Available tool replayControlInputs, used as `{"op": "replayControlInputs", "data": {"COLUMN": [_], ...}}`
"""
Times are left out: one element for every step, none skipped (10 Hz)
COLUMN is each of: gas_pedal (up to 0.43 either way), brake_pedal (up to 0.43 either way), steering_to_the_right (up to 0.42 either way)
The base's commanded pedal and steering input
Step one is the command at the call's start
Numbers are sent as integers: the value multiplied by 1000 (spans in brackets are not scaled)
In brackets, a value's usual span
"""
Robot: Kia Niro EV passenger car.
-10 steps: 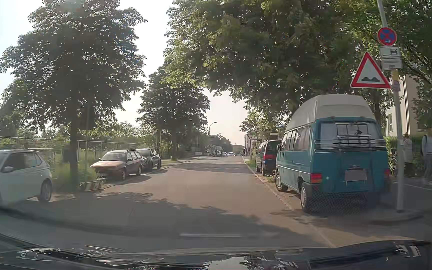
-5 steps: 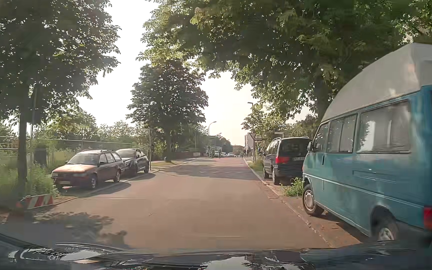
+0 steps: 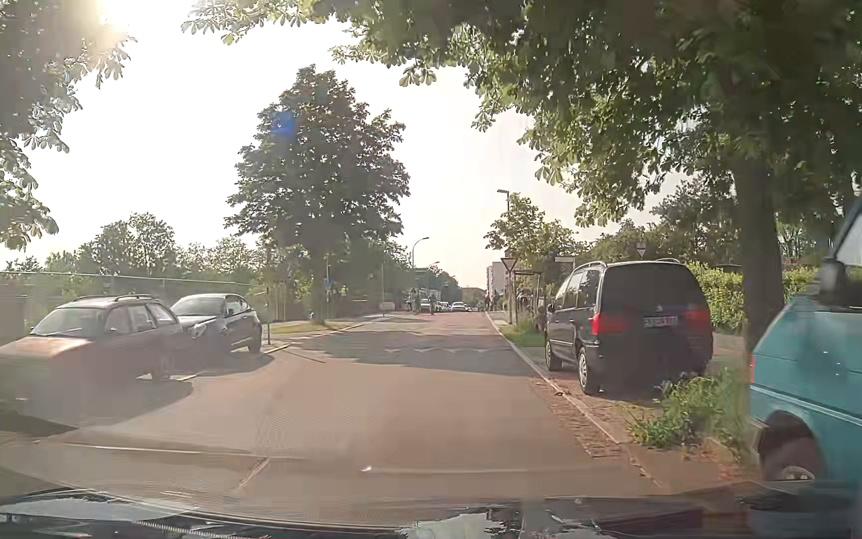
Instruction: Follow the waypoints while adhering to traffic rules and regulations
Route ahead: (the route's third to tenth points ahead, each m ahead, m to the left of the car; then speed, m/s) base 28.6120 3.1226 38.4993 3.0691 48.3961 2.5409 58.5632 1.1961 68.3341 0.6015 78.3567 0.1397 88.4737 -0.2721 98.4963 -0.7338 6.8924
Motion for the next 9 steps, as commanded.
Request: {"op": "replayControlInputs", "data": {"gas_pedal": [0,0,0,0,0,0,0,0,0], "brake_pedal": [0,0,0,6,18,37,61,85,122], "steering_to_the_right": [6,7,6,7,7,6,7,7,6]}}
